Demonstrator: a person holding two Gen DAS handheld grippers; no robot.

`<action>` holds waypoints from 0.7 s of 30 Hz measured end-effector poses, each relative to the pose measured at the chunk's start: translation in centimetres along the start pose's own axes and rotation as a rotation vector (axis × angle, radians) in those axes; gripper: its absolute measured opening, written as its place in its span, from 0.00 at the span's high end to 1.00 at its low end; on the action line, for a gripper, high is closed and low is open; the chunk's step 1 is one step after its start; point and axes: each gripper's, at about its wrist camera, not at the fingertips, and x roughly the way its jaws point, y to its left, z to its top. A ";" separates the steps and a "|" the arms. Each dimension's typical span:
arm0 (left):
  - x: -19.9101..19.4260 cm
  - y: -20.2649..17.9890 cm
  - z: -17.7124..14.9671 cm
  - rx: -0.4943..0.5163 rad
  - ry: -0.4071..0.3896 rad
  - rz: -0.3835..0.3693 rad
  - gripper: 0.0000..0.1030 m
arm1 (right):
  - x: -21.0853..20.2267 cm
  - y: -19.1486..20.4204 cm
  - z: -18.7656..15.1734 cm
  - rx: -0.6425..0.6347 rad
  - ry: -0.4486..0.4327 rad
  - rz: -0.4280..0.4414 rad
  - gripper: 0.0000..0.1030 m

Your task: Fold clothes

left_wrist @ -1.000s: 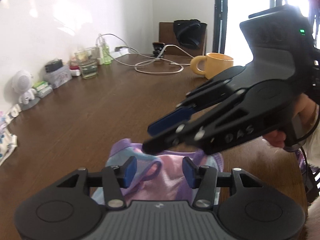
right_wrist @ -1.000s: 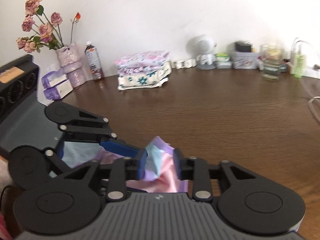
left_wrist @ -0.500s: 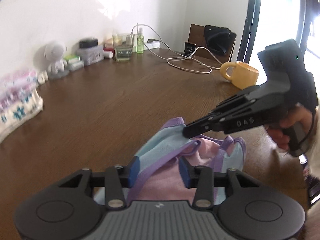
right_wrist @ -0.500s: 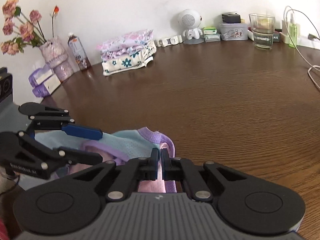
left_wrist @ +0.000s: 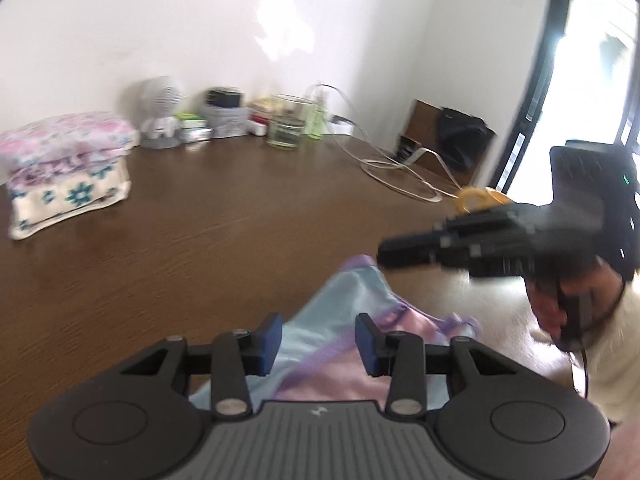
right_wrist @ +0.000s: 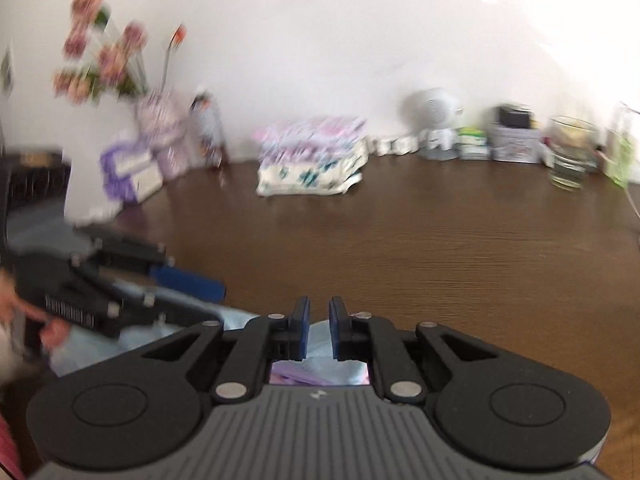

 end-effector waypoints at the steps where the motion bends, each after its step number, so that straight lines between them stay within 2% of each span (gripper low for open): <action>1: 0.2 0.2 -0.2 -0.010 0.015 0.014 0.64 | 0.8 0.3 0.0 -0.025 0.023 -0.005 0.90; 3: 0.7 0.6 -0.6 -0.026 0.046 0.038 0.71 | 2.3 0.2 -0.2 -0.042 0.071 -0.048 0.90; 5: 1.2 0.9 -1.2 -0.022 0.077 0.044 0.71 | 3.2 -0.2 -0.8 -0.032 0.106 -0.092 0.90; 7: 1.2 0.9 -1.7 -0.005 0.074 0.048 0.71 | 3.6 -0.8 -1.4 -0.004 0.125 -0.091 0.90; 10: 1.1 0.8 -1.5 -0.002 0.075 0.051 0.71 | 3.0 -1.5 -1.7 0.044 0.107 -0.062 0.90; 14: 0.6 -0.3 -1.0 0.020 0.047 -0.004 0.70 | -0.6 -2.2 -1.3 0.110 0.019 -0.030 0.89; 15: 0.6 -0.8 -0.9 0.037 0.048 -0.022 0.69 | -1.6 -2.2 -1.4 0.111 0.014 -0.025 0.88; 19: 1.5 -2.9 -0.5 0.105 0.077 -0.071 0.67 | -4.5 -1.7 -2.5 0.097 0.052 -0.016 0.67; 21: 2.1 -3.5 -0.4 0.113 0.083 -0.066 0.67 | -5.2 -1.5 -3.2 0.091 0.077 -0.020 0.67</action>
